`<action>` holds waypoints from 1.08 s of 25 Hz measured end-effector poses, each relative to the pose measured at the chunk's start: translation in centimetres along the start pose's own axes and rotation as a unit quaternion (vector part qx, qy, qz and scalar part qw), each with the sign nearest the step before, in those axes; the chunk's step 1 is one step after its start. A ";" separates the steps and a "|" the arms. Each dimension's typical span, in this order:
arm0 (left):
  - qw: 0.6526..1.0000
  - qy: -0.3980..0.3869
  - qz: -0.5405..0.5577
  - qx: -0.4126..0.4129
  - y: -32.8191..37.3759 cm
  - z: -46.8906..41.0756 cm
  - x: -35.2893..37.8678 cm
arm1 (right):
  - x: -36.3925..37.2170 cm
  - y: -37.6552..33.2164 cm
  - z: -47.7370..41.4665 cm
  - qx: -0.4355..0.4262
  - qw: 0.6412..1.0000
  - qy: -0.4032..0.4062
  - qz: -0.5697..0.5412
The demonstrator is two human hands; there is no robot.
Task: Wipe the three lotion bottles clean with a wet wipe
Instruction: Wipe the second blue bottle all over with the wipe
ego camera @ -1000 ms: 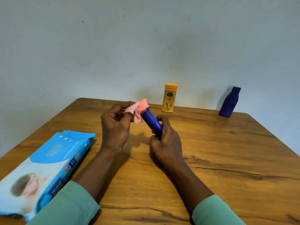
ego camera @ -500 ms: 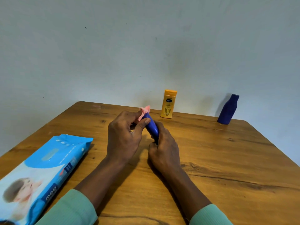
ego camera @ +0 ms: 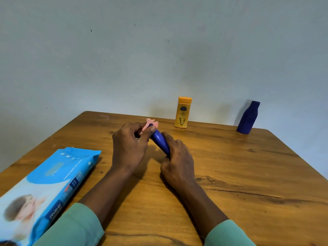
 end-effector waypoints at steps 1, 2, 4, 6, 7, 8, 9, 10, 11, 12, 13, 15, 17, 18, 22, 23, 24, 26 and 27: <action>1.000 0.006 0.026 -0.012 -0.1 0.2 -0.1 | 0.1 0.0 0.1 0.001 1.000 -0.001 -0.004; 0.999 0.020 0.027 -0.008 -0.1 0.3 -0.1 | 0.1 0.1 0.1 0.002 1.000 0.002 -0.009; 0.998 0.047 -0.023 0.035 0.4 0.5 0.2 | 0.1 0.2 0.1 0.005 1.000 0.008 -0.016; 0.994 0.050 -0.057 0.077 1.0 0.6 0.5 | 0.1 0.3 0.1 0.004 0.999 0.010 -0.032; 0.993 0.040 -0.059 0.093 1.1 0.5 0.5 | 0.1 0.3 0.0 0.000 0.999 0.009 -0.042; 0.993 0.029 -0.055 0.103 1.1 0.3 0.4 | 0.1 0.3 0.0 -0.006 0.999 0.008 -0.051; 0.993 0.017 -0.047 0.104 1.0 0.3 0.4 | 0.1 0.3 0.0 -0.012 0.998 0.009 -0.055; 0.995 0.006 -0.035 0.096 0.9 0.3 0.5 | 0.1 0.3 0.1 -0.017 0.998 0.013 -0.060; 0.996 -0.002 -0.019 0.084 1.1 0.3 0.5 | 0.1 0.4 0.2 -0.022 0.997 0.019 -0.066; 0.997 -0.005 -0.007 0.076 1.3 0.4 0.6 | 0.0 0.6 0.3 -0.030 0.996 0.028 -0.074; 0.997 0.000 -0.005 0.079 1.6 0.6 0.6 | 0.0 0.7 0.5 -0.039 0.995 0.037 -0.084; 0.992 0.028 -0.022 0.120 2.2 1.1 0.5 | 0.1 0.5 0.7 -0.052 0.990 0.047 -0.120; 0.984 0.032 -0.046 0.171 2.7 1.6 0.3 | 0.3 0.4 0.5 -0.061 0.981 0.056 -0.176; 0.978 0.025 -0.060 0.198 2.9 1.9 0.4 | 0.5 0.5 0.3 -0.065 0.975 0.064 -0.204; 0.969 -0.013 -0.059 0.238 3.6 3.3 1.2 | 1.7 1.0 0.1 -0.084 0.943 0.092 -0.310; 0.976 -0.026 -0.031 0.216 3.7 3.3 1.3 | 1.8 1.2 0.0 -0.085 0.937 0.093 -0.324; 0.981 -0.038 0.000 0.190 3.8 3.2 1.3 | 1.8 1.3 -0.1 -0.087 0.936 0.094 -0.327; 0.986 -0.049 0.048 0.149 3.9 2.9 1.2 | 1.5 1.5 -0.5 -0.094 0.940 0.089 -0.314; 0.988 -0.040 0.062 0.135 4.0 2.9 1.1 | 1.3 1.5 -0.7 -0.096 0.943 0.084 -0.307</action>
Point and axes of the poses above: each hand's wrist, its own z-axis away from the middle knuckle, its own x-axis out of the palm, y = z × x, the point moved 1 cm from there along -z, towards the middle knuckle, and after that the axes turned 13 degrees about -y, right-handed, at the moved point
